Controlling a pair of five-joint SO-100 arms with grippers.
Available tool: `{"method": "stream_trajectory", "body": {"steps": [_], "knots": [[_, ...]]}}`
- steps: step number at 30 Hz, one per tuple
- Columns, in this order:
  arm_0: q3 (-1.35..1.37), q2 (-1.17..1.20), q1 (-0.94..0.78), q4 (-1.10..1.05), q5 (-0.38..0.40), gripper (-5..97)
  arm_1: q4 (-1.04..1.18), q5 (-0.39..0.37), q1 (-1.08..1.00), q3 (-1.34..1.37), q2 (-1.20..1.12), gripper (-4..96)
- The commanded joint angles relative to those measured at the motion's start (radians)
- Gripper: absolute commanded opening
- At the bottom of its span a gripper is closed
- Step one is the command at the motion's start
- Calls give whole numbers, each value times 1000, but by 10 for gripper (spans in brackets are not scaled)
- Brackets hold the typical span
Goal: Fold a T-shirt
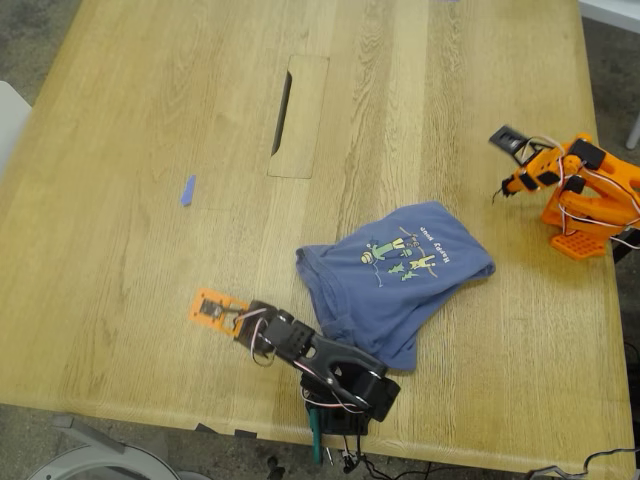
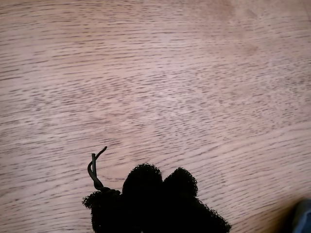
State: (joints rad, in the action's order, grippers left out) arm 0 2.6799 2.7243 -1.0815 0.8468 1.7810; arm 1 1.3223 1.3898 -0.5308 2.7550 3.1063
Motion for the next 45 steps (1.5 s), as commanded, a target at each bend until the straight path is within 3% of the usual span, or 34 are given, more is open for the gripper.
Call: {"method": "stream_trajectory", "body": {"steps": [1,9,15,23,28,36,45], "knots": [[17,130,-44,18,-8,-1,-9,6,-137,-29,43,7],[193,486,-124,118,-20,-1,46,12,-492,74,293,13],[331,877,-163,288,-15,-1,81,35,-643,67,295,17],[341,885,-221,311,-49,-1,175,152,-818,110,299,30],[385,887,-281,311,-80,-1,141,186,-914,155,299,45],[385,885,-302,449,40,-1,86,242,-1154,258,302,133],[385,885,-310,557,167,1,-23,252,-1367,397,302,131]]}}
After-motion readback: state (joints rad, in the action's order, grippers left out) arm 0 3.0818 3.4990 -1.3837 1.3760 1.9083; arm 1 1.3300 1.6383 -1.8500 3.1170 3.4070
